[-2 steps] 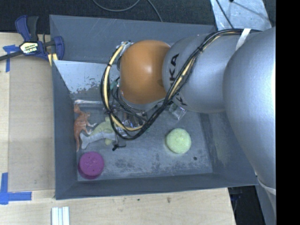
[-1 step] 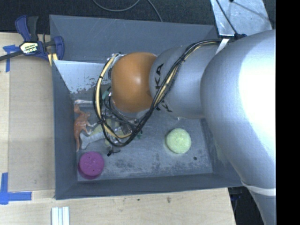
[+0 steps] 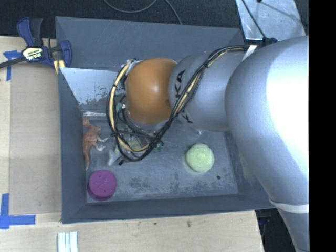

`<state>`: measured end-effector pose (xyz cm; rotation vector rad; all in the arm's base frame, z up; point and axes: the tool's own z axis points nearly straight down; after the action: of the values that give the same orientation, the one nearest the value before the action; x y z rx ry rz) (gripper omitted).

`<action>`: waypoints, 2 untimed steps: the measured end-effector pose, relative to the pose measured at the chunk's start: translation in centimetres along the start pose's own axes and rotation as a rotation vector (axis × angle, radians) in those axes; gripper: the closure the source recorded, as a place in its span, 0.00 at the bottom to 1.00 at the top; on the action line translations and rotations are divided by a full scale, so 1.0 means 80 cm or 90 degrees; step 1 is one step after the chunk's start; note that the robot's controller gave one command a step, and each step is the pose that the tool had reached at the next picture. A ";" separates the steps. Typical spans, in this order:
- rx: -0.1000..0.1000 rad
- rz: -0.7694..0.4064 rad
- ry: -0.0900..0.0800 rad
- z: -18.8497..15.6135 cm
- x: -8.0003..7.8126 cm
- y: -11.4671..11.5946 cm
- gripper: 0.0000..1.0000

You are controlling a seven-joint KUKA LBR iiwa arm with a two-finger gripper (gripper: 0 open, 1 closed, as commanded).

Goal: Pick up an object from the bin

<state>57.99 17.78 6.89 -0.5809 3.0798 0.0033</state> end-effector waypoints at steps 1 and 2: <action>0.000 -0.004 0.001 -0.003 -0.001 -0.003 1.00; 0.001 -0.004 0.001 -0.004 0.000 -0.003 1.00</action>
Offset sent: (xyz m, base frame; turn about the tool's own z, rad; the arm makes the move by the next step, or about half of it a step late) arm 0.0000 -0.0001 0.0121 0.0000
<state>58.11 17.54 7.19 -0.5904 3.0789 0.0011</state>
